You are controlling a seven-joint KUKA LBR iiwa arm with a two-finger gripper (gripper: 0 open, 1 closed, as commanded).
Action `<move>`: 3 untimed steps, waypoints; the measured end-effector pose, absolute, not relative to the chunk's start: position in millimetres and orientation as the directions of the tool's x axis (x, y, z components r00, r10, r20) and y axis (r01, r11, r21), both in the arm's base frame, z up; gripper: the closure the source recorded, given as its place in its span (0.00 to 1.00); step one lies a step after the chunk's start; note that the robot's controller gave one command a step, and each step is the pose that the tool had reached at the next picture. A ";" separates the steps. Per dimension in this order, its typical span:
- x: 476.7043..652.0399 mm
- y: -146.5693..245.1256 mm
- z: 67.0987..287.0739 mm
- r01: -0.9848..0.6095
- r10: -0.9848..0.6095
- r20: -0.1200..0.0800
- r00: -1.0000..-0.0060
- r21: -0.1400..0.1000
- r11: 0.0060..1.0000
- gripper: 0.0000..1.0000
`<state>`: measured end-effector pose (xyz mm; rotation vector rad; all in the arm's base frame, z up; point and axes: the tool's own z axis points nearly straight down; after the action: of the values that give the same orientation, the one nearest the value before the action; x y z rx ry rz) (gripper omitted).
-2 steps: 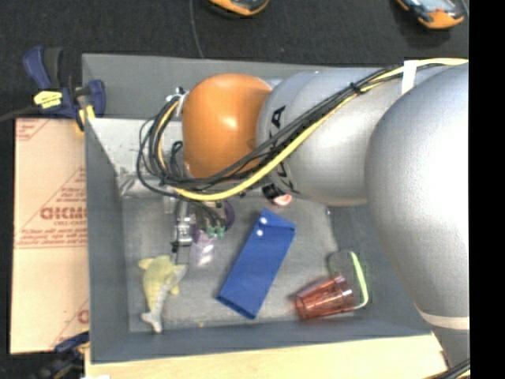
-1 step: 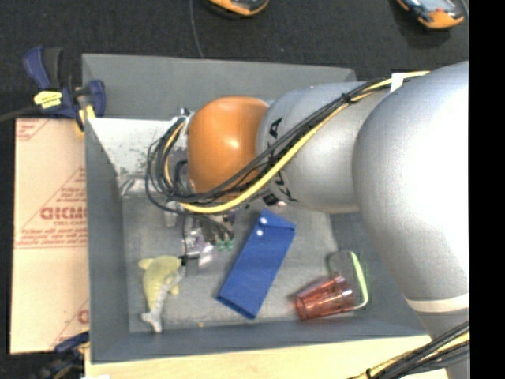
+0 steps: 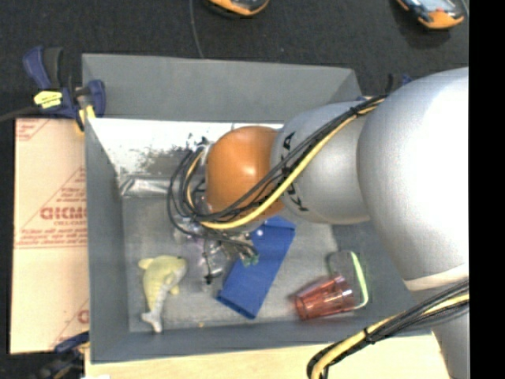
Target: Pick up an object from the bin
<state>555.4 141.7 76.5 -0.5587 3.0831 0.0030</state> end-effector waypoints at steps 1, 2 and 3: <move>538.5 140.6 70.7 -0.384 -0.384 -0.006 -0.923 0.000 0.923 0.00; 543.0 205.7 70.7 -0.366 -0.366 -0.007 -0.931 0.002 0.931 0.00; 533.7 204.2 86.3 -0.290 -0.290 -0.003 -0.957 -0.001 0.957 1.00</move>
Offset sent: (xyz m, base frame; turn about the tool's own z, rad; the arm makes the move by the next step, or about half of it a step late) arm -0.0131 0.0741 -0.0065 -0.0148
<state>533.7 204.2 86.3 -0.4604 3.1042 -0.0007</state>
